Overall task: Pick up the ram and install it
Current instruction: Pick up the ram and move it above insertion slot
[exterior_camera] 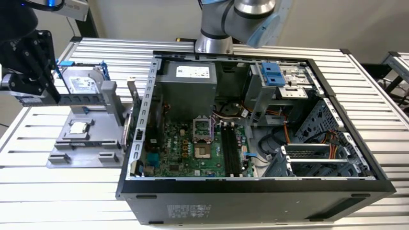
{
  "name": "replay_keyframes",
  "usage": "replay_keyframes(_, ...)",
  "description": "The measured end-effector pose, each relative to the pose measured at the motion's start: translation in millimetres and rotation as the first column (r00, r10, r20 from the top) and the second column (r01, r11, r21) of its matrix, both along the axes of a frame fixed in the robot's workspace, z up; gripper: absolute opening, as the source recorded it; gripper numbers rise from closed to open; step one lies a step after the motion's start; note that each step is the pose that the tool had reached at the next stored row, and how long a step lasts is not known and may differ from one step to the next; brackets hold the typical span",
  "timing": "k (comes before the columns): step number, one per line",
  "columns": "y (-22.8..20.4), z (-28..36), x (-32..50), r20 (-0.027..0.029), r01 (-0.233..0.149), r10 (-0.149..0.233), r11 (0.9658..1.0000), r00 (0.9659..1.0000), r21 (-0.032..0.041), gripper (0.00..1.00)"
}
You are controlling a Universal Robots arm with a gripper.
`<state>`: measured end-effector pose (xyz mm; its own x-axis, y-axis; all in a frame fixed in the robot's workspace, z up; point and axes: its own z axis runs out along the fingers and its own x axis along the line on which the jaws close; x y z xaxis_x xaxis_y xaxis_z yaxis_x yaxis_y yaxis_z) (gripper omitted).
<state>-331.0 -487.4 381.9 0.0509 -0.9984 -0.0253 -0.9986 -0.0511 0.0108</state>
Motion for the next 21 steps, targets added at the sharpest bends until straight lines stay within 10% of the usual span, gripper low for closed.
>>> replay_keyframes(21,0.0,0.1,52.1,-0.0001,0.000,0.000,1.0000,1.0000,-0.0001,0.00)
